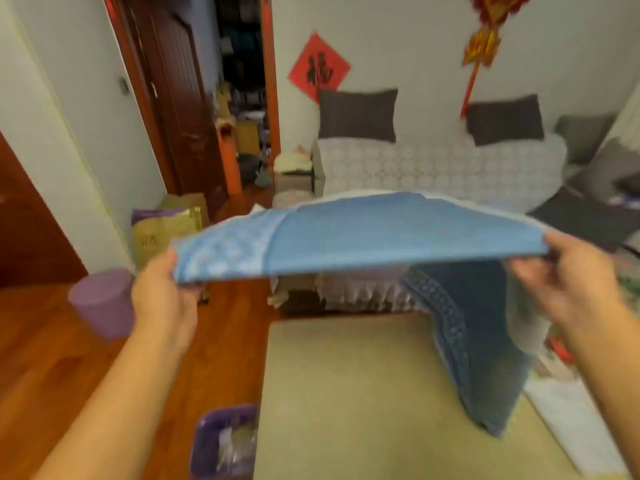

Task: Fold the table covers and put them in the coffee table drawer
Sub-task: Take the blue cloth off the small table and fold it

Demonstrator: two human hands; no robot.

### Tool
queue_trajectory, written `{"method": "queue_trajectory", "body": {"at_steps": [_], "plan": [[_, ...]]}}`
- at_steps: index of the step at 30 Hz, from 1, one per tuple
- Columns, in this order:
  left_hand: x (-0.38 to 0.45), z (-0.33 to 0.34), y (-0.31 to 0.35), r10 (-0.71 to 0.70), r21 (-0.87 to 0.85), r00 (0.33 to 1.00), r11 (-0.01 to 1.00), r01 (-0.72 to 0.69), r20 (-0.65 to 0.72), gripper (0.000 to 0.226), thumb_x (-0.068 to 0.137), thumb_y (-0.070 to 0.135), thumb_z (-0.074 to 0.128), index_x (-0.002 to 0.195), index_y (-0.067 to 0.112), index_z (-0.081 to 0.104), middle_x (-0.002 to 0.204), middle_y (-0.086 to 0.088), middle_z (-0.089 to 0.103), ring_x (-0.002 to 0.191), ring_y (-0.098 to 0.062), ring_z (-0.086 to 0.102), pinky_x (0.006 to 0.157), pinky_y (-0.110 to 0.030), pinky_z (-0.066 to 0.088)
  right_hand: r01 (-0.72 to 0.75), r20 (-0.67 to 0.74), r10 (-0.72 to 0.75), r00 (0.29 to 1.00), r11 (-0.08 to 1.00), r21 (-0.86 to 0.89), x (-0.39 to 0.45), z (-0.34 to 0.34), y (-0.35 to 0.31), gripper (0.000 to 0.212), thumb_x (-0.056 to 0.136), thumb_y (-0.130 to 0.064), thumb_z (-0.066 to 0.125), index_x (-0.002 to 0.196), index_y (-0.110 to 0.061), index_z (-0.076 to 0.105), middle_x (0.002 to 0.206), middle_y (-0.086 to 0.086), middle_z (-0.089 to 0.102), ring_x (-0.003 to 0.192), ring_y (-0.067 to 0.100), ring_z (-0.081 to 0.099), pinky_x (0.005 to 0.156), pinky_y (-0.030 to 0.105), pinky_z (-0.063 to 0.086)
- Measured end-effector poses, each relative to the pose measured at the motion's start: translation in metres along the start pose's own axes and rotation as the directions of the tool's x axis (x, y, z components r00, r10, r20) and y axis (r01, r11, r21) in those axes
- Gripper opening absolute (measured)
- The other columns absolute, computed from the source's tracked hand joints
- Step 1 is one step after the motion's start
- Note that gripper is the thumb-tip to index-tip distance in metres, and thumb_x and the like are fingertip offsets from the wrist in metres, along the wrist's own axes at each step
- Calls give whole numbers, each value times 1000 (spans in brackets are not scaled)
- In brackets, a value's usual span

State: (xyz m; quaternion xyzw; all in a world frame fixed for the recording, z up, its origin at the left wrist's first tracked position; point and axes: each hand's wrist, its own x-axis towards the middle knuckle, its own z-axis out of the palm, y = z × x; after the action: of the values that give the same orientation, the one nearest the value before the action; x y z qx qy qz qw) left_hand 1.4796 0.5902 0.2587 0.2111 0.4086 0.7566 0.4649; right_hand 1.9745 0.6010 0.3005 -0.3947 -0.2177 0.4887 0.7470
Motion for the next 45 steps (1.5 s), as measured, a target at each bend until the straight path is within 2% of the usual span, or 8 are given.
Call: {"method": "queue_trajectory", "body": {"at_steps": [6,13,21,26,30,36,40,45], "plan": [[-99,-185,-145,-387,545,850,653,526,-356,21,102,18,51,103,10,71,100,-15,74,79,-23,64,60,-29,49,-262,-586,24,810,909,-325,-105,-139,176,13,88,-4,53,78,-12,59,82,7,62,43,1,61,36,23,51],[-130,-297,-243,-602,723,621,103,683,-501,14,92,27,73,86,17,80,82,-14,77,70,-31,70,69,-45,60,-682,-455,638,621,726,87,-114,-295,299,72,16,-19,103,83,-7,79,90,0,76,71,14,75,52,37,60],[-192,-307,-257,-712,596,408,-17,803,-571,24,99,13,60,123,12,65,110,-12,72,72,-23,74,50,-27,53,-880,-783,415,464,313,-356,-145,-303,328,47,92,-2,58,139,-4,49,119,25,58,113,41,57,97,46,48],[-197,-248,-235,-831,519,468,268,812,-302,13,87,23,77,92,12,81,103,-8,78,96,-25,75,87,-45,59,-426,-433,498,751,-136,-895,-180,-187,332,70,76,-48,81,130,-10,60,131,10,62,105,25,60,84,31,44],[-175,-183,-227,-852,305,499,438,846,-159,20,99,5,56,112,-2,69,111,-23,73,103,-36,72,95,-53,56,103,159,950,268,136,-985,-218,-95,354,102,64,-59,85,151,-42,34,147,-25,39,132,-9,40,104,14,39],[-139,-167,-214,-835,450,510,382,807,-205,29,102,31,51,99,6,65,114,-12,71,102,-29,72,82,-45,61,508,422,535,732,-16,-861,-214,-76,360,37,75,-16,51,105,-34,63,86,2,74,80,30,69,62,31,47],[-113,-211,-240,-905,260,293,216,941,-309,68,84,76,58,119,18,65,118,-19,70,109,-43,68,88,-63,56,512,273,852,446,7,-859,-238,-90,361,55,78,-29,42,127,-44,61,115,4,73,104,26,66,84,28,50],[-100,-283,-292,-790,502,295,-19,864,-537,28,94,14,69,117,-2,65,98,-22,75,91,-40,72,86,-54,58,382,64,994,93,24,-924,-247,-96,401,45,88,-57,61,133,-47,57,137,-5,61,126,16,55,110,28,39]]}}
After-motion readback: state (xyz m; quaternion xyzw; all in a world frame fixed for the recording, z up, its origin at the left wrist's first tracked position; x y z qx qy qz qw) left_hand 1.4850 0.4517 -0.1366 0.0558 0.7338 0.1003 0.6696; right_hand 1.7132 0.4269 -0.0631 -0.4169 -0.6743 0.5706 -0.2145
